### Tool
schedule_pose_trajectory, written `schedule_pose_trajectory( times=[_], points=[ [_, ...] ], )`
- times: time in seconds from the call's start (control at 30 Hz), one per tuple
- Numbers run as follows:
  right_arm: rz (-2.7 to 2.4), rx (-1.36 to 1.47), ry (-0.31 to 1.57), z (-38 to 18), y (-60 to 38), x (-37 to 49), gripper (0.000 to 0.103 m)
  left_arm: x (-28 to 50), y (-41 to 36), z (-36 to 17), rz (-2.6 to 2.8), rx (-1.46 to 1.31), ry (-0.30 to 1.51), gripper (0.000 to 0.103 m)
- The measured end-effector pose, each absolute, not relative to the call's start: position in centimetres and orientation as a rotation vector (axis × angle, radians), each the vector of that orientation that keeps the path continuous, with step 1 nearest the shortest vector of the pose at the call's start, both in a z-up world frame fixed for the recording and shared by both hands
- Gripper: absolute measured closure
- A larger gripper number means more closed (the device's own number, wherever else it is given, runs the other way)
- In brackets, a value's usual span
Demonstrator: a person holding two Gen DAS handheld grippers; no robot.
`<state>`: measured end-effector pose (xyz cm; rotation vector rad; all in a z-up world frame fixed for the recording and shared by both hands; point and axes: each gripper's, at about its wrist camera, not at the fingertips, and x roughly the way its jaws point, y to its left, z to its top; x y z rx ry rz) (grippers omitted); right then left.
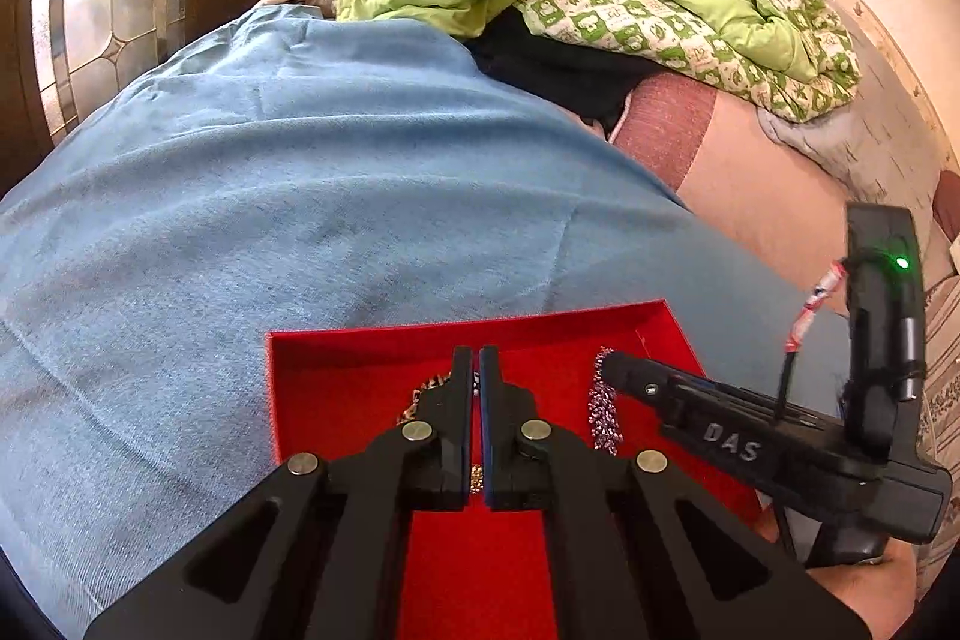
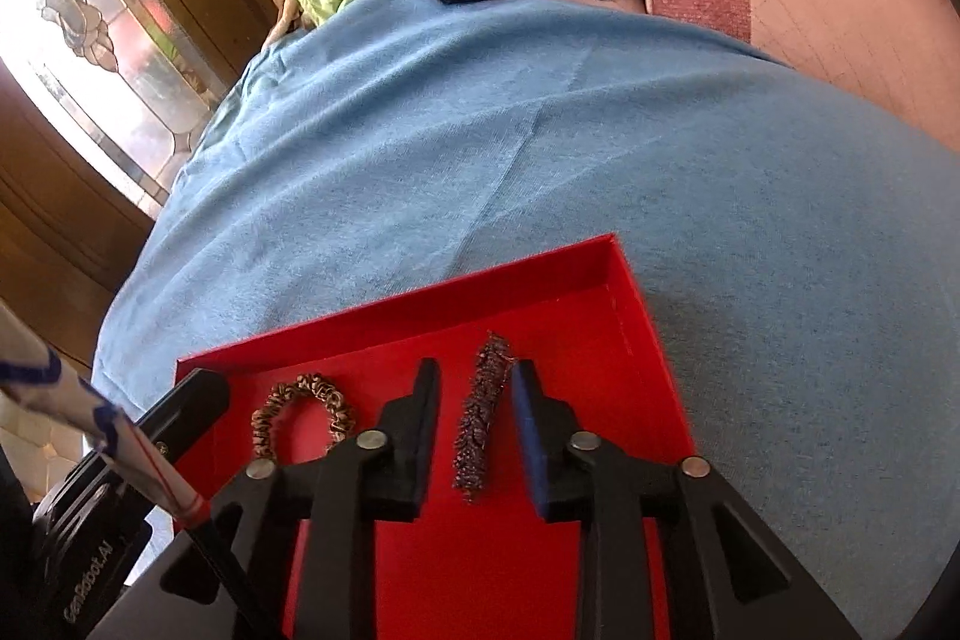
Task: Organize jewelry
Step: 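Carry both pieces into the red tray and open both tools, then move the left tool back to the pile and grasp a black scrunchie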
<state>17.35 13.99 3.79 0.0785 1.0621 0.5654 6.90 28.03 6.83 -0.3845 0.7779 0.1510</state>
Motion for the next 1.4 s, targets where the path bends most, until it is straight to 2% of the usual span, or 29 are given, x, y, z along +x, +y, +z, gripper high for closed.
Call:
schedule_pose_trajectory(
  times=[0.13, 0.2, 0.27, 0.33, 0.53, 0.8, 0.93, 1.13, 1.4],
  points=[
    [0.586, 0.132, 1.033, 5.0, 12.7, 16.9, 0.074, 6.6, 28.0, 7.4, 0.156, -0.385, 0.759, 0.102],
    [0.606, 0.154, 1.019, 6.0, 11.8, 16.4, 0.074, 6.4, 27.8, 7.9, 0.157, -0.38, 0.741, 0.098],
    [0.643, 0.178, 0.998, 7.2, 10.4, 15.5, 0.074, 6.0, 27.3, 8.6, 0.162, -0.369, 0.713, 0.078],
    [0.669, 0.181, 0.978, 8.4, 9.2, 14.6, 0.074, 5.6, 26.5, 9.3, 0.174, -0.349, 0.682, 0.065],
    [0.728, 0.252, 0.911, 10.8, 1.5, 9.3, 0.074, 4.8, 22.7, 10.7, 0.131, -0.278, 0.635, 0.065],
    [0.652, 0.399, 0.868, 9.7, -10.9, 2.0, 0.074, 2.0, 14.7, 11.7, -0.01, -0.151, 0.615, 0.059],
    [0.54, 0.42, 0.8, 8.9, -15.9, -0.7, 0.074, 0.5, 10.1, 12.0, -0.159, -0.117, 0.661, 0.056],
    [0.427, 0.439, 0.805, 7.2, -20.7, -1.0, 0.074, -1.8, 2.8, 8.0, -0.394, -0.082, 0.852, 0.057],
    [0.433, 0.573, 0.826, 6.1, -24.0, -0.6, 0.074, -0.9, -3.8, 3.2, -0.517, 0.063, 0.972, 0.063]
  ],
)
